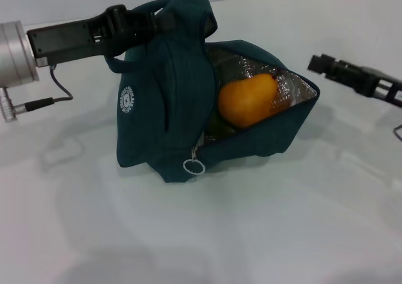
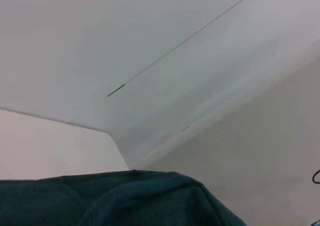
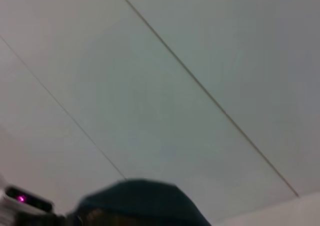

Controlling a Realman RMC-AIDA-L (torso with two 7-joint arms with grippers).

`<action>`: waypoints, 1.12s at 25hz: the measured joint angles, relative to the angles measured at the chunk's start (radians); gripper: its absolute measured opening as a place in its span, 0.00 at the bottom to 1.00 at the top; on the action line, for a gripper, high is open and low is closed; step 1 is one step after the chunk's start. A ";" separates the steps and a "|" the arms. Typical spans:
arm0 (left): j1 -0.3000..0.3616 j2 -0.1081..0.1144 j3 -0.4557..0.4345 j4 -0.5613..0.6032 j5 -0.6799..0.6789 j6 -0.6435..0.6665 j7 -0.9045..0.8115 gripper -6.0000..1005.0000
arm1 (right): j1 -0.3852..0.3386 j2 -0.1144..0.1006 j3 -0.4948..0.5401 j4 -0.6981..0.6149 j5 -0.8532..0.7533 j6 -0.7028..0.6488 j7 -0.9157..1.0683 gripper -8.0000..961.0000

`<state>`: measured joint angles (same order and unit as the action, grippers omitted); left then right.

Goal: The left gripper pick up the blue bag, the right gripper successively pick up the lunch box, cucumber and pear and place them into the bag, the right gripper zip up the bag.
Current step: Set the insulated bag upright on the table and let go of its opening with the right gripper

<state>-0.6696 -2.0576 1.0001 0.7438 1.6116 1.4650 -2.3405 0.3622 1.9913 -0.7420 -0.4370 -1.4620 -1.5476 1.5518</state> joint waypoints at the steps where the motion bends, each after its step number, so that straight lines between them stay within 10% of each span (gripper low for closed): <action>1: 0.000 0.000 0.000 0.000 0.000 0.000 0.001 0.08 | 0.002 0.004 -0.010 -0.002 0.000 0.020 -0.002 0.76; 24: 0.000 0.005 -0.003 0.000 -0.006 -0.016 0.003 0.07 | 0.017 0.017 -0.090 0.009 -0.037 0.145 -0.002 0.73; 28: 0.005 0.001 -0.003 0.000 -0.006 -0.016 0.011 0.08 | 0.017 0.018 -0.090 0.006 -0.035 0.144 -0.007 0.55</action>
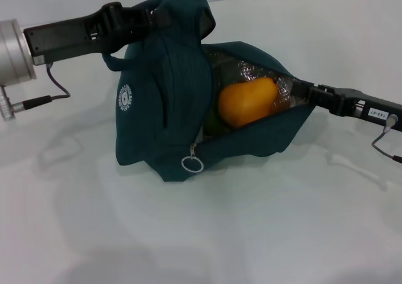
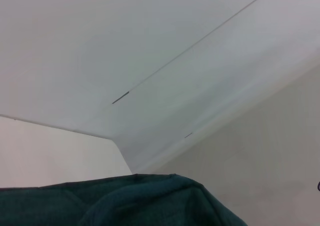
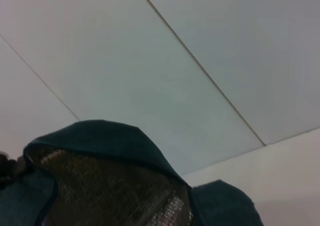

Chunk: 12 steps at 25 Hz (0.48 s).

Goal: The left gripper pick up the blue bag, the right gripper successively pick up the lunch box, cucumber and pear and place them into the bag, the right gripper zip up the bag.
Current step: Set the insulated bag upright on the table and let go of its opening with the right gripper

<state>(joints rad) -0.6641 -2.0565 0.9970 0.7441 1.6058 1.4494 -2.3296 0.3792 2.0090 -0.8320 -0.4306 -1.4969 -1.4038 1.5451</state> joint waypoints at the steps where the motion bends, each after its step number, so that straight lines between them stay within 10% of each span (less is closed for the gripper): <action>1: 0.002 -0.001 0.000 0.000 0.000 0.000 0.000 0.08 | 0.000 0.000 0.002 0.000 0.002 -0.005 0.000 0.50; 12: -0.001 -0.004 0.010 -0.009 0.013 0.080 0.030 0.07 | -0.006 -0.031 0.015 -0.006 0.092 -0.214 0.000 0.15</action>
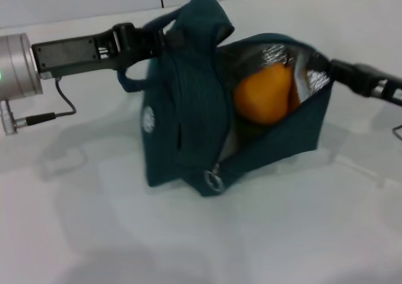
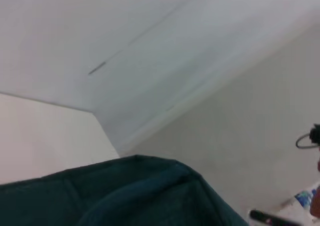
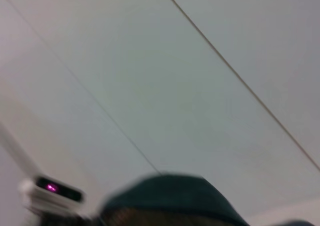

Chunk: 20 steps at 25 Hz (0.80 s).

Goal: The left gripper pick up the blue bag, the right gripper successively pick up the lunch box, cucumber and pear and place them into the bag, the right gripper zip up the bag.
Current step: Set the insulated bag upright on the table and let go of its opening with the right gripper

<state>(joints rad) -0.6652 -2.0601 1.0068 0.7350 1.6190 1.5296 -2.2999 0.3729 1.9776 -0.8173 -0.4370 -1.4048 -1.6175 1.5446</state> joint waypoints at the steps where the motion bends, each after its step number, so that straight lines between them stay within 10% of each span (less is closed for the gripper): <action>1: 0.002 -0.001 0.000 -0.002 0.005 0.005 0.006 0.07 | 0.000 -0.007 0.000 0.000 0.018 -0.026 0.000 0.14; 10: 0.008 -0.022 -0.023 -0.188 -0.014 0.002 0.158 0.07 | 0.033 -0.079 0.001 -0.062 0.134 -0.240 0.050 0.10; 20: 0.020 -0.034 -0.026 -0.321 -0.068 -0.004 0.270 0.07 | 0.095 -0.084 -0.009 -0.083 0.032 -0.088 0.082 0.03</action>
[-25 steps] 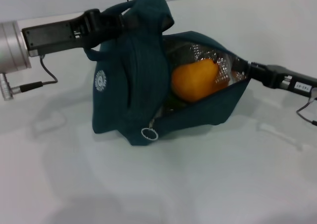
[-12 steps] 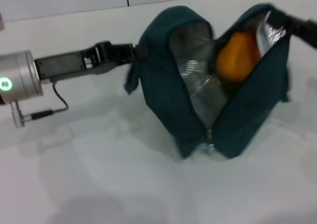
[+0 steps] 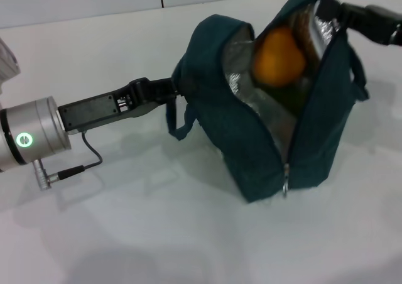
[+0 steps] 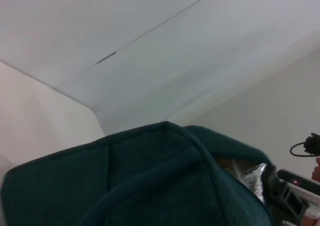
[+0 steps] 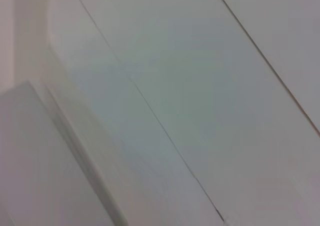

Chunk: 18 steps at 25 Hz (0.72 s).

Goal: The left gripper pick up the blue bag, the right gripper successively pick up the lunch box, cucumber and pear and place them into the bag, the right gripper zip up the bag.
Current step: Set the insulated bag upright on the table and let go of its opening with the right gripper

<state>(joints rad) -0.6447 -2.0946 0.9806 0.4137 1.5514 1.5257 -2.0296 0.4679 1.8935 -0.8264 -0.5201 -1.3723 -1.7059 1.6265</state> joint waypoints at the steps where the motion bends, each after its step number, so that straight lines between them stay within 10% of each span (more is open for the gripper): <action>1: 0.000 0.000 0.000 0.000 0.000 -0.001 0.000 0.07 | 0.002 0.003 -0.002 0.003 -0.010 0.005 0.000 0.03; 18: 0.000 0.004 0.004 -0.002 0.000 -0.053 0.024 0.07 | 0.021 0.021 -0.042 0.022 -0.041 0.010 0.077 0.05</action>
<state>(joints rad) -0.6447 -2.0908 0.9848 0.4112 1.5513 1.4723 -2.0059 0.4889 1.9141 -0.8680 -0.4981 -1.4129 -1.6958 1.7031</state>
